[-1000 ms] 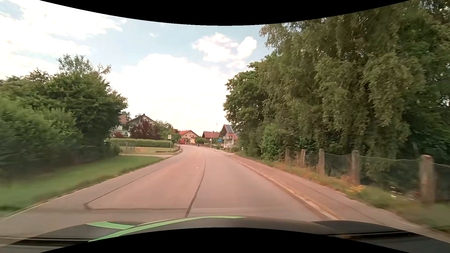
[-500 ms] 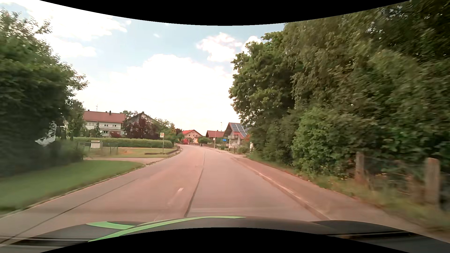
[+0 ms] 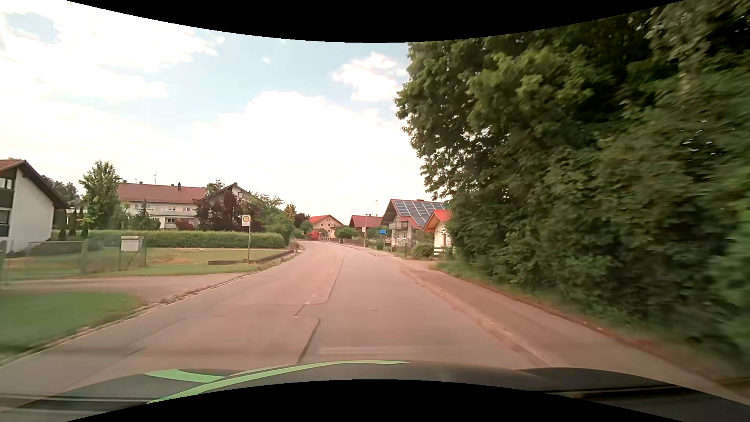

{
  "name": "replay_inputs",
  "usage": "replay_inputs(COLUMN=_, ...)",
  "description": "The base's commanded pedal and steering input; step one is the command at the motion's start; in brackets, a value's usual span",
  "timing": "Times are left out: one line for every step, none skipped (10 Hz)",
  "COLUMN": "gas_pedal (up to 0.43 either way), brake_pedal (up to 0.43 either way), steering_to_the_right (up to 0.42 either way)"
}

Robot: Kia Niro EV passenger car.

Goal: Follow the waypoints while adhering to traffic rules and regulations

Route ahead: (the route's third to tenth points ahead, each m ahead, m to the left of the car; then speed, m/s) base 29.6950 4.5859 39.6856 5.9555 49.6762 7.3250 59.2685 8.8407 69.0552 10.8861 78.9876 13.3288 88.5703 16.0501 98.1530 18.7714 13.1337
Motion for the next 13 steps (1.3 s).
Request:
replay_inputs(gas_pedal=0.098, brake_pedal=0.000, steering_to_the_right=-0.018)
replay_inputs(gas_pedal=0.098, brake_pedal=0.000, steering_to_the_right=-0.018)
replay_inputs(gas_pedal=0.098, brake_pedal=0.000, steering_to_the_right=-0.017)
replay_inputs(gas_pedal=0.098, brake_pedal=0.000, steering_to_the_right=-0.018)
replay_inputs(gas_pedal=0.098, brake_pedal=0.000, steering_to_the_right=-0.018)
replay_inputs(gas_pedal=0.087, brake_pedal=0.000, steering_to_the_right=-0.017)
replay_inputs(gas_pedal=0.087, brake_pedal=0.000, steering_to_the_right=-0.018)
replay_inputs(gas_pedal=0.087, brake_pedal=0.000, steering_to_the_right=-0.017)
replay_inputs(gas_pedal=0.087, brake_pedal=0.000, steering_to_the_right=-0.017)
replay_inputs(gas_pedal=0.079, brake_pedal=0.000, steering_to_the_right=-0.018)
replay_inputs(gas_pedal=0.067, brake_pedal=0.000, steering_to_the_right=-0.018)
replay_inputs(gas_pedal=0.059, brake_pedal=0.000, steering_to_the_right=-0.018)
replay_inputs(gas_pedal=0.059, brake_pedal=0.000, steering_to_the_right=-0.019)
